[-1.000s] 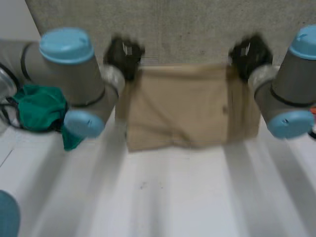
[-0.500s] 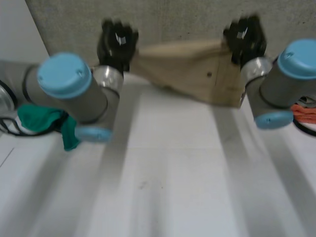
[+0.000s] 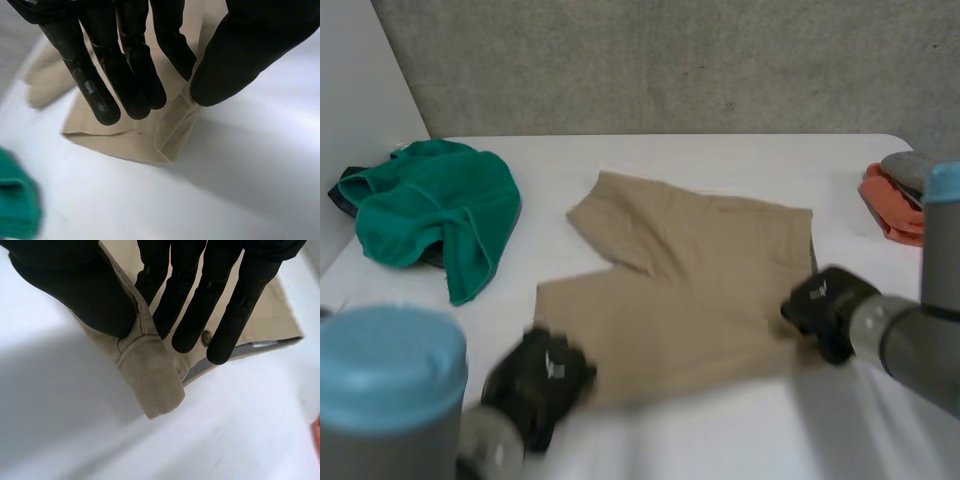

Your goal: Fold the laundry.

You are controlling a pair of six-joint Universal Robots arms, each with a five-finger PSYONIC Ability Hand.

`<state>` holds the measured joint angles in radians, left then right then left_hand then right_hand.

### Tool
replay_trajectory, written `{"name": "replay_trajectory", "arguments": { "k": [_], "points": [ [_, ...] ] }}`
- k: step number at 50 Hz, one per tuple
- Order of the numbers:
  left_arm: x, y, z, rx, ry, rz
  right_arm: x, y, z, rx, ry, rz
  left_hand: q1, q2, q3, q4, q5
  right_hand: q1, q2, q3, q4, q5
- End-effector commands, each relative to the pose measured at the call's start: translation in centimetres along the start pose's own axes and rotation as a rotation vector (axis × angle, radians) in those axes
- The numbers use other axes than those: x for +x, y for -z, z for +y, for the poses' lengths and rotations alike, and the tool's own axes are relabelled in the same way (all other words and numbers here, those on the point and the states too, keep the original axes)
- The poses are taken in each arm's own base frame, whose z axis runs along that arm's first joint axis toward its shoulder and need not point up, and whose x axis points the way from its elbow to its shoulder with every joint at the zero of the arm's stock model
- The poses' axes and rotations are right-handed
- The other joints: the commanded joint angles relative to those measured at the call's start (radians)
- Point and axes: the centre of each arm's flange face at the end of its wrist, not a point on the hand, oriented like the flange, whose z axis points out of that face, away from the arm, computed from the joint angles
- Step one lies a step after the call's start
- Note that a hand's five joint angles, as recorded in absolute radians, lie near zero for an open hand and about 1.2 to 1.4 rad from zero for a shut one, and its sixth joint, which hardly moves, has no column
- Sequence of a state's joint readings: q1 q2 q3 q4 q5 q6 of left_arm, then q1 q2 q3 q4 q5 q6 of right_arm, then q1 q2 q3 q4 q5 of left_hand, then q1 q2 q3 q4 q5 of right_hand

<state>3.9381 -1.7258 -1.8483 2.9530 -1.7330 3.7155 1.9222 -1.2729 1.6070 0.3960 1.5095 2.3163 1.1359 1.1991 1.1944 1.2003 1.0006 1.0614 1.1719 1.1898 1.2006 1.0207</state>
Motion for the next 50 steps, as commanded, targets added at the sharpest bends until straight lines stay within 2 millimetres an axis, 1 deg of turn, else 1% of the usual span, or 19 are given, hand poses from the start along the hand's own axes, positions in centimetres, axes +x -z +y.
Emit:
{"name": "replay_trajectory", "arguments": {
  "k": [1, 3, 11, 12, 15, 16, 19, 23, 24, 26, 28, 31, 35, 39, 41, 45, 46, 47, 50],
  "points": [
    [4.4, 5.1, 1.8, -0.098, -0.126, 0.220, -2.8, 3.9, 2.3, -0.079, 0.159, -0.106, 0.260, 0.197, 0.202, 0.196, 0.221, 0.335, 0.224, 0.206, 0.196, 0.201],
    [4.1, 4.9, 1.4, -0.088, -0.118, 0.206, -3.2, 3.8, 2.5, -0.082, 0.158, -0.111, 0.260, 0.197, 0.202, 0.196, 0.221, 0.335, 0.224, 0.206, 0.196, 0.201],
    [0.7, 1.6, -1.0, 0.018, -0.020, 0.042, -3.3, 2.6, 2.7, -0.051, 0.164, -0.066, 0.260, 0.197, 0.202, 0.196, 0.221, 0.335, 0.224, 0.206, 0.196, 0.201],
    [-0.1, 1.2, -1.5, 0.041, -0.011, 0.014, -3.3, 2.4, 2.7, -0.047, 0.162, -0.063, -0.059, -0.122, -0.117, -0.123, -0.098, 0.335, 0.224, 0.206, 0.196, 0.201],
    [-1.1, 0.8, -2.7, 0.088, 0.005, -0.029, -3.2, 2.2, 2.6, -0.035, 0.161, -0.057, -0.814, -0.878, -0.873, -0.879, -0.854, 0.335, 0.224, 0.206, 0.196, 0.201],
    [-1.6, 0.5, -3.4, 0.115, 0.012, -0.050, -3.2, 2.2, 2.6, -0.033, 0.158, -0.057, -0.895, -0.958, -0.954, -0.960, -0.934, 0.335, 0.224, 0.206, 0.196, 0.201],
    [-2.7, -0.2, -4.5, 0.158, 0.030, -0.088, -3.2, 2.1, 2.5, -0.022, 0.133, -0.050, -0.908, -0.971, -0.966, -0.972, -0.947, 0.335, 0.224, 0.206, 0.196, 0.201],
    [-4.7, -2.9, -5.7, 0.200, 0.065, -0.155, -3.3, 2.1, 2.4, -0.011, 0.108, -0.046, -0.890, -0.953, -0.949, -0.954, -0.929, 0.335, 0.224, 0.206, 0.196, 0.201],
    [-5.8, -4.5, -6.1, 0.223, 0.080, -0.176, -3.4, 2.1, 2.4, -0.010, 0.107, -0.045, -0.876, -0.939, -0.934, -0.940, -0.915, 0.335, 0.224, 0.206, 0.196, 0.201],
    [-6.6, -6.2, -6.2, 0.241, 0.090, -0.175, -3.4, 2.0, 2.4, -0.005, 0.105, -0.043, -0.846, -0.909, -0.905, -0.911, -0.885, 0.335, 0.224, 0.206, 0.196, 0.201],
    [-7.8, -9.0, -6.4, 0.283, 0.099, -0.155, -3.5, 2.0, 2.4, -0.002, 0.106, -0.039, -0.770, -0.833, -0.829, -0.834, -0.809, 0.335, 0.224, 0.206, 0.196, 0.201],
    [-8.8, -13.0, -5.7, 0.308, 0.109, -0.091, -3.5, 1.8, 2.4, 0.005, 0.107, -0.031, -0.664, -0.728, -0.723, -0.729, -0.704, 0.335, 0.224, 0.206, 0.196, 0.201],
    [-9.8, -16.8, -4.8, 0.323, 0.117, -0.048, -3.7, 1.7, 2.6, 0.008, 0.106, -0.028, -0.550, -0.613, -0.608, -0.614, -0.589, 0.335, 0.224, 0.206, 0.196, 0.201],
    [-10.0, -19.7, -3.6, 0.302, 0.126, -0.043, -3.8, 1.5, 2.7, 0.012, 0.105, -0.021, -0.538, -0.601, -0.596, -0.602, -0.577, 0.335, 0.224, 0.206, 0.196, 0.201],
    [-9.9, -20.4, -3.3, 0.296, 0.128, -0.040, -3.8, 1.4, 2.8, 0.015, 0.105, -0.015, -0.532, -0.595, -0.590, -0.596, -0.571, 0.335, 0.224, 0.206, 0.196, 0.201],
    [-9.4, -21.7, -2.6, 0.281, 0.127, -0.033, -3.8, 0.9, 3.1, 0.008, 0.100, -0.016, -0.359, -0.422, -0.418, -0.424, -0.398, 0.335, 0.224, 0.206, 0.196, 0.201],
    [-9.3, -21.9, -2.4, 0.273, 0.118, -0.032, -3.9, 0.8, 3.1, 0.007, 0.100, -0.017, -0.115, -0.178, -0.173, -0.179, -0.154, 0.335, 0.224, 0.206, 0.196, 0.201],
    [-9.3, -21.9, -2.3, 0.270, 0.113, -0.032, -3.8, 0.8, 3.1, 0.007, 0.099, -0.016, 0.016, -0.047, -0.043, -0.049, -0.023, 0.335, 0.224, 0.206, 0.196, 0.201],
    [-9.3, -21.5, -1.9, 0.235, 0.114, -0.046, -3.7, 0.7, 3.2, 0.006, 0.098, -0.013, 0.260, 0.197, 0.201, 0.196, 0.221, 0.335, 0.224, 0.206, 0.196, 0.201]
  ]
}}
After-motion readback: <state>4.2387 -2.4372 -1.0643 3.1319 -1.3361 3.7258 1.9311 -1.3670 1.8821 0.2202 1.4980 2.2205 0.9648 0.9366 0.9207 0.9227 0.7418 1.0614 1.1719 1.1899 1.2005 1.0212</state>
